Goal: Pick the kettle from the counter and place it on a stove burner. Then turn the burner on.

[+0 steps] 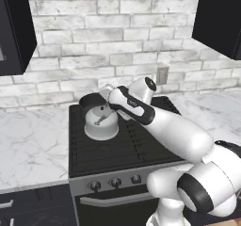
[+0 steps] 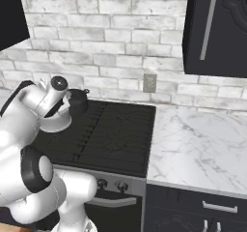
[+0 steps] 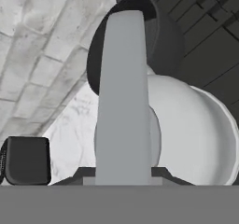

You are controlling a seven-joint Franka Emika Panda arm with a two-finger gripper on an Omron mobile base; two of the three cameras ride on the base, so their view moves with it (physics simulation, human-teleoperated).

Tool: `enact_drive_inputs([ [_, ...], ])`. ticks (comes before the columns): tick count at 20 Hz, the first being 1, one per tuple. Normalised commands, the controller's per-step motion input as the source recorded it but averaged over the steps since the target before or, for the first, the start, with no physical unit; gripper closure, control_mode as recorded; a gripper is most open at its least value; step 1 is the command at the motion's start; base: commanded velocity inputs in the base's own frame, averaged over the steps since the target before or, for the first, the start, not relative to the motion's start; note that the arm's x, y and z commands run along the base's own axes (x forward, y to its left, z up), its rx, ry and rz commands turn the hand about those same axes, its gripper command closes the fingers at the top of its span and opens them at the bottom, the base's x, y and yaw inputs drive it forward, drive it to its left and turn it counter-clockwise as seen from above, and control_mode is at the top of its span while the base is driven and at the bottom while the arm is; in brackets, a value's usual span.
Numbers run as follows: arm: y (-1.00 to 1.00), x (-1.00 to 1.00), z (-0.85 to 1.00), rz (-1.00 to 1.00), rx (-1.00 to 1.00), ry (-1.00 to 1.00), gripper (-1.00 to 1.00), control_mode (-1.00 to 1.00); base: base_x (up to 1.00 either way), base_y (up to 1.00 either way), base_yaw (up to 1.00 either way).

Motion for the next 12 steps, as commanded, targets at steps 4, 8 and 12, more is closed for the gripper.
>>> enact_drive_inputs([
  [4,0.11,0.14,-0.26,0.00,0.00,0.07,1.00,-1.00,0.00,0.00,0.00],
  [8,0.08,0.14,-0.31,0.00,0.00,0.08,1.00,-1.00,0.00,0.00,0.00],
  [12,0.04,0.13,-0.30,0.00,0.00,0.03,1.00,-1.00,0.00,0.00,0.00],
])
